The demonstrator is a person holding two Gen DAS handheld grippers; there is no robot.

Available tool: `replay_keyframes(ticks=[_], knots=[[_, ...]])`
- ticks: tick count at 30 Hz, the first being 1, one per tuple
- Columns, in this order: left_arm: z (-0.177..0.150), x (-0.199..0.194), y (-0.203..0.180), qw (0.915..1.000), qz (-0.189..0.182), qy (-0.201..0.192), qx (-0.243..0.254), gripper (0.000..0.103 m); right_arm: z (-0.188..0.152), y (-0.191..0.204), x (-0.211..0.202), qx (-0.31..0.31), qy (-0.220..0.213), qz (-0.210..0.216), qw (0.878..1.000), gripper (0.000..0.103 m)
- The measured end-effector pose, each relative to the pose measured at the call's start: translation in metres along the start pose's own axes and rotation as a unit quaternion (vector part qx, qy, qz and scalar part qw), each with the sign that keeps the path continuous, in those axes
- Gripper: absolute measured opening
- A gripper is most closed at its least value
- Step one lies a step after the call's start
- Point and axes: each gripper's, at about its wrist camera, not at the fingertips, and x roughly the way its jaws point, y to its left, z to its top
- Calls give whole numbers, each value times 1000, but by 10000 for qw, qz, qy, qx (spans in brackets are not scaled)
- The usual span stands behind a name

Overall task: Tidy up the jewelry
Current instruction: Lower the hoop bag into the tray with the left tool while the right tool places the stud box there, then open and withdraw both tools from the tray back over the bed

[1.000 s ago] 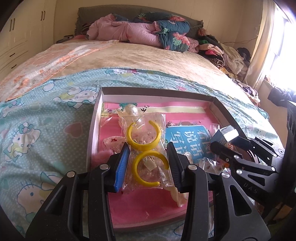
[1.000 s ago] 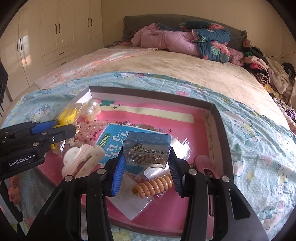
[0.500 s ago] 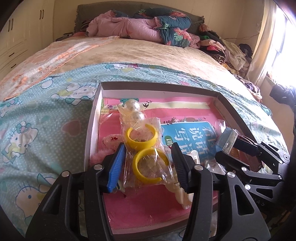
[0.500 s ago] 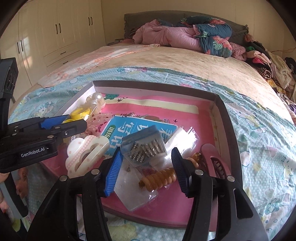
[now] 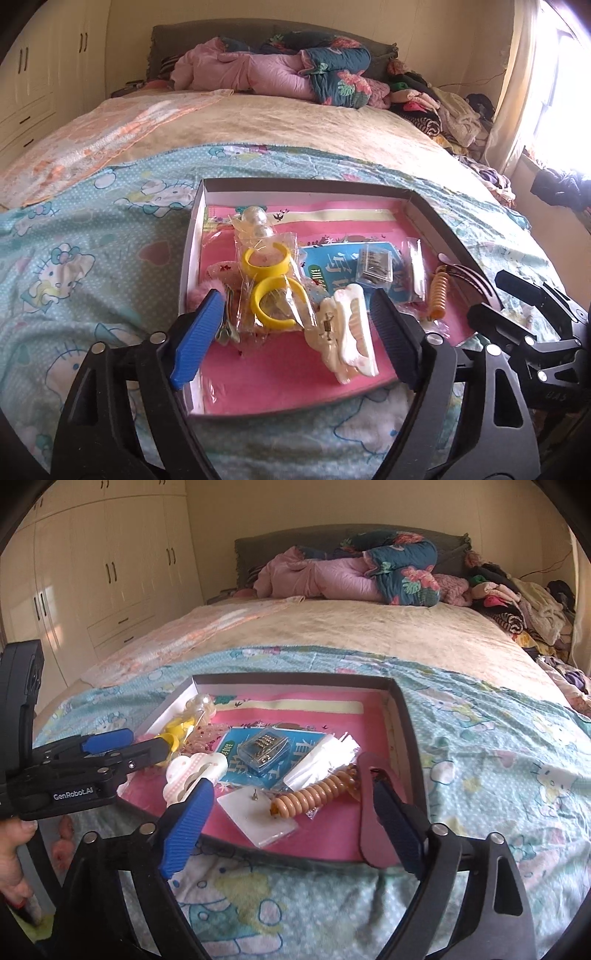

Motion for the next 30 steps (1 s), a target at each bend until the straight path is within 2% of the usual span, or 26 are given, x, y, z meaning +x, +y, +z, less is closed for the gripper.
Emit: replay_keyframes(ticks=[5,11,21,30], knots=[[-9,-21,-7,9998,-55,-212,8,83,-8,-2,-22,118,-218,-124,9996,94],[-24,-46,-13,9992,-36,-394,-6,91,-20,4,-45,153,-387,-154,9990,96],[-49,-82,-20,9976,1,-691,70,91,-43,22,-82,-157,-721,-360,9966,97],[-65,-104,-23,9962,93,-854,147,92,-58,28,-105,-101,-908,-426,9949,97]])
